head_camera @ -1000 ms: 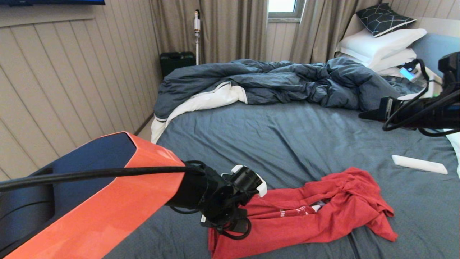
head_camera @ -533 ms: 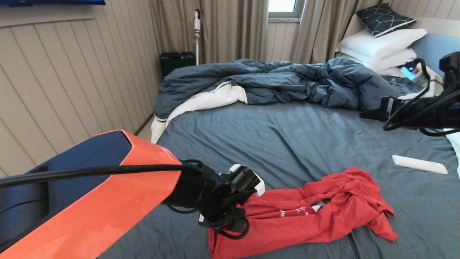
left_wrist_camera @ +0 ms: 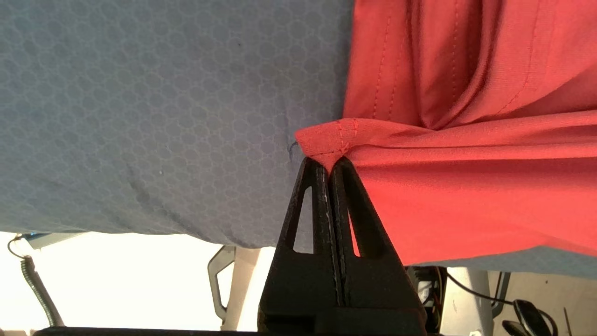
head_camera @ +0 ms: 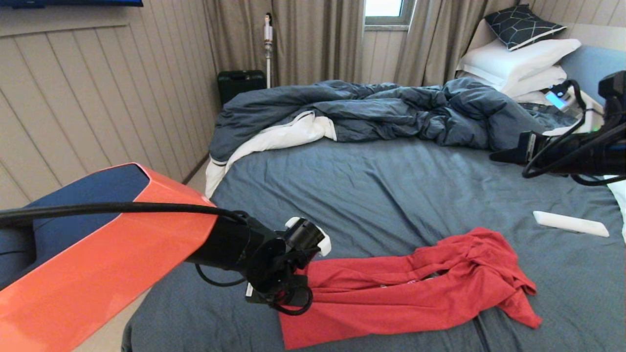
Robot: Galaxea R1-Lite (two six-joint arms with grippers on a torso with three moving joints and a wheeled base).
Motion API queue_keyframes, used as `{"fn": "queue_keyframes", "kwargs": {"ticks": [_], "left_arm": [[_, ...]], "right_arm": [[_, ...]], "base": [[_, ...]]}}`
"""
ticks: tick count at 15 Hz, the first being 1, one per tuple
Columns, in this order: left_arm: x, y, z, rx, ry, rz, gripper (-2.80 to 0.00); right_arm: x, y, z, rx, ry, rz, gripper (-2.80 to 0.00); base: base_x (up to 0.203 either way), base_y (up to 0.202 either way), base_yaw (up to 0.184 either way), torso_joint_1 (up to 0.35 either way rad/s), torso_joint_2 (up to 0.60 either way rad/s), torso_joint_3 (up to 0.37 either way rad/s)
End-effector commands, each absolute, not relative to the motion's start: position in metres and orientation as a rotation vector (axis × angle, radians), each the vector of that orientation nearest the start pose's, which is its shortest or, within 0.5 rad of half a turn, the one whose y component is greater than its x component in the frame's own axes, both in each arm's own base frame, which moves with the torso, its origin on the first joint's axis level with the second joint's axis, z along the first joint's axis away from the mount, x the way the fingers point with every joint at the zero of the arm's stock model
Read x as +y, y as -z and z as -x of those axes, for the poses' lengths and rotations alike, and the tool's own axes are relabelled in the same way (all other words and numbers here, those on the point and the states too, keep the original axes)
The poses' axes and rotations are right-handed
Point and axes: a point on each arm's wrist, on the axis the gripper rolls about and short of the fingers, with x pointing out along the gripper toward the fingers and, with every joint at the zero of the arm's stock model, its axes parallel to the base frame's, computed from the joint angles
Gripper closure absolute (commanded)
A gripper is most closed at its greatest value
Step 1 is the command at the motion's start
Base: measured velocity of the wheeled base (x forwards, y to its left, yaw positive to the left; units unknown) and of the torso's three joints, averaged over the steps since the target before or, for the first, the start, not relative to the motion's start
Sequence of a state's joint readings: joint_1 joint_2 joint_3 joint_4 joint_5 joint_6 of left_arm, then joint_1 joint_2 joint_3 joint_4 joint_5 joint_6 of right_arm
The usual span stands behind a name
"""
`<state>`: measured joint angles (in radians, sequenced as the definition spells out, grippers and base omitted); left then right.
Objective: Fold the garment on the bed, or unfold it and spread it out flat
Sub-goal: Unford the red T-shirt
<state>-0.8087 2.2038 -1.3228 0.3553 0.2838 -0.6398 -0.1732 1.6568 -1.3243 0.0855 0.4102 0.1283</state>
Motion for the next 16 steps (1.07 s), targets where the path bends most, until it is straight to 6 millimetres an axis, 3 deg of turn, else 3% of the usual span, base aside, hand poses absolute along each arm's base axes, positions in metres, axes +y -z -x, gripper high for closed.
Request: {"fn": "queue_keyframes", "kwargs": {"ticks": [1, 4, 5, 10, 16], "left_arm": [[-0.271, -0.06, -0.267, 1.133, 0.093, -0.08, 0.0], [-0.279, -0.061, -0.261, 1.128, 0.119, -0.089, 0.0], [-0.281, -0.062, -0.26, 1.125, 0.127, -0.09, -2.8], [-0.287, -0.046, -0.262, 1.111, 0.086, -0.148, -2.8], [-0.299, -0.043, -0.266, 1.084, 0.076, -0.183, -2.8]], "right_arm": [[-0.044, -0.273, -0.304, 0.416, -0.21, -0.247, 0.0], [-0.045, -0.274, -0.304, 0.412, -0.209, -0.247, 0.0], [-0.045, -0.273, -0.304, 0.414, -0.209, -0.247, 0.0], [-0.047, -0.275, -0.302, 0.407, -0.209, -0.251, 0.0], [-0.048, -0.276, -0.302, 0.404, -0.226, -0.255, 0.0]], "base": [[0.0, 0.0, 0.0, 0.0, 0.0, 0.0], [0.0, 0.0, 0.0, 0.0, 0.0, 0.0], [0.0, 0.0, 0.0, 0.0, 0.0, 0.0], [0.0, 0.0, 0.0, 0.0, 0.0, 0.0], [0.0, 0.0, 0.0, 0.0, 0.0, 0.0]]}}
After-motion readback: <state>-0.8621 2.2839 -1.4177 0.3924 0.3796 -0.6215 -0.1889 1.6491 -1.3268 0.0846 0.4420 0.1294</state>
